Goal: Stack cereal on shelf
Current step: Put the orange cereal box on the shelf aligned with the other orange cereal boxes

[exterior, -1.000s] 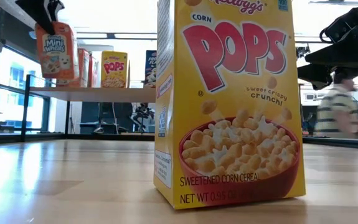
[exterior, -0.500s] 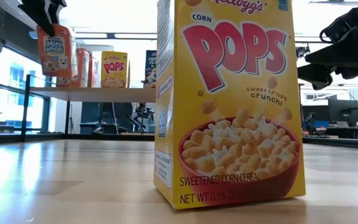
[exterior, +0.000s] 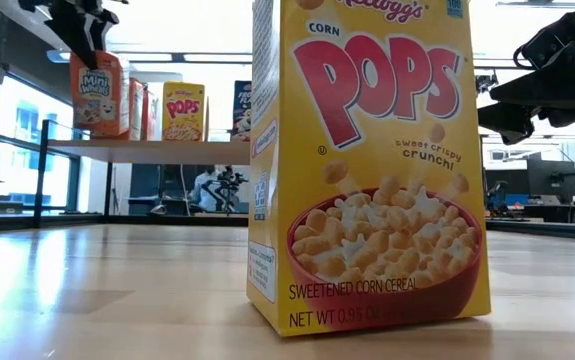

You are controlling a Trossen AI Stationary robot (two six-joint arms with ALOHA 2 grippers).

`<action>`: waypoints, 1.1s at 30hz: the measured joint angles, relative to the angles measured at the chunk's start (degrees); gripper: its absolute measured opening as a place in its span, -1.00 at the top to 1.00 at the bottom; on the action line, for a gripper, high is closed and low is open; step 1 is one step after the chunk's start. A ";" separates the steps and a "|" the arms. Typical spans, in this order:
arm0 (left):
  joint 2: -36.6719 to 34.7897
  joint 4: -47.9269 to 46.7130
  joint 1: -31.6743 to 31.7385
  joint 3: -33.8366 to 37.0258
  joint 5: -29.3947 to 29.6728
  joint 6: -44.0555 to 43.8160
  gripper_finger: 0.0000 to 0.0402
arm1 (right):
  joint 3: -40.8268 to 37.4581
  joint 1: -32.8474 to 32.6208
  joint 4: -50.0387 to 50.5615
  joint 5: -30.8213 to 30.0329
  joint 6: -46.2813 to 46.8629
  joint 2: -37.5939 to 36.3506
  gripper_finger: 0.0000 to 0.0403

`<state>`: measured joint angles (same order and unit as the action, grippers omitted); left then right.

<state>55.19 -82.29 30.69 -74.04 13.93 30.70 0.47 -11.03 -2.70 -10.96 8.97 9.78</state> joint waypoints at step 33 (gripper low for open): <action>2.92 2.92 14.48 -0.02 -9.37 10.47 0.30 | 0.01 0.02 0.00 -0.01 -0.02 0.00 -0.31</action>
<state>58.11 -79.37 45.17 -74.07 4.56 41.17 0.48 -11.00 -2.70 -10.97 8.95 9.78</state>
